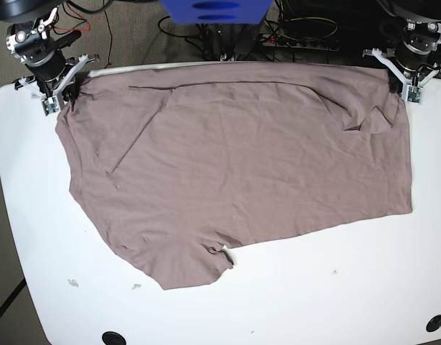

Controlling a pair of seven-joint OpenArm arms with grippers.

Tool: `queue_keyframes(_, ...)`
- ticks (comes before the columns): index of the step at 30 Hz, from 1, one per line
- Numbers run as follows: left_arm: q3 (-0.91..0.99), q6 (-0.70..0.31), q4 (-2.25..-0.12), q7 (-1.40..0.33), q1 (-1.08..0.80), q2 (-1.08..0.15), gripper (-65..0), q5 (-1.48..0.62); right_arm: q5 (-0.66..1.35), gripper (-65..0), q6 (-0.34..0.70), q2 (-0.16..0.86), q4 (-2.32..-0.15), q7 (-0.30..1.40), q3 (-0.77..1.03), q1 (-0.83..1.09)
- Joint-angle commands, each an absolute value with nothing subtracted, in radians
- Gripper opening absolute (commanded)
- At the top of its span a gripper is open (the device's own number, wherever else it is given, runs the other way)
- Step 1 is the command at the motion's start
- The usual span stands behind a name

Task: Fold the T-shirt properly
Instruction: 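Hold the shirt edge taut with both grippers, pausing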

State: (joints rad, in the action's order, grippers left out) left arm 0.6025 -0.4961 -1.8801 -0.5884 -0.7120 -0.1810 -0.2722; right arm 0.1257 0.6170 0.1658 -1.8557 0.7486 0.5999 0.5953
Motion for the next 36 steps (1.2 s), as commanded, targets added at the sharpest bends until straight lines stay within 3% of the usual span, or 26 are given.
queue_keyframes(1, 0.605, -0.493, -1.888, -0.585, -0.705, -0.191, -64.7, -0.276, 0.114, -64.6, 0.611, 0.177, -1.862, 0.768, 0.597, 0.582)
queue_keyframes(25, 0.605, -0.496, -1.888, -0.582, -0.715, -0.187, -62.1, -0.273, 0.111, -63.1, 0.633, 0.177, -1.869, 0.773, 0.646, 0.572)
queue_keyframes(31, 0.606, -0.497, -1.885, -0.586, -0.694, -0.186, -63.1, -0.275, 0.118, -52.5, 0.647, 0.163, -1.868, 0.766, 0.672, 0.568)
queue_keyframes(36, 0.604, -0.496, -1.883, -0.598, -0.657, -0.187, -63.6, -0.274, 0.113, -47.4, 0.651, 0.156, -1.884, 0.765, 0.678, 0.568)
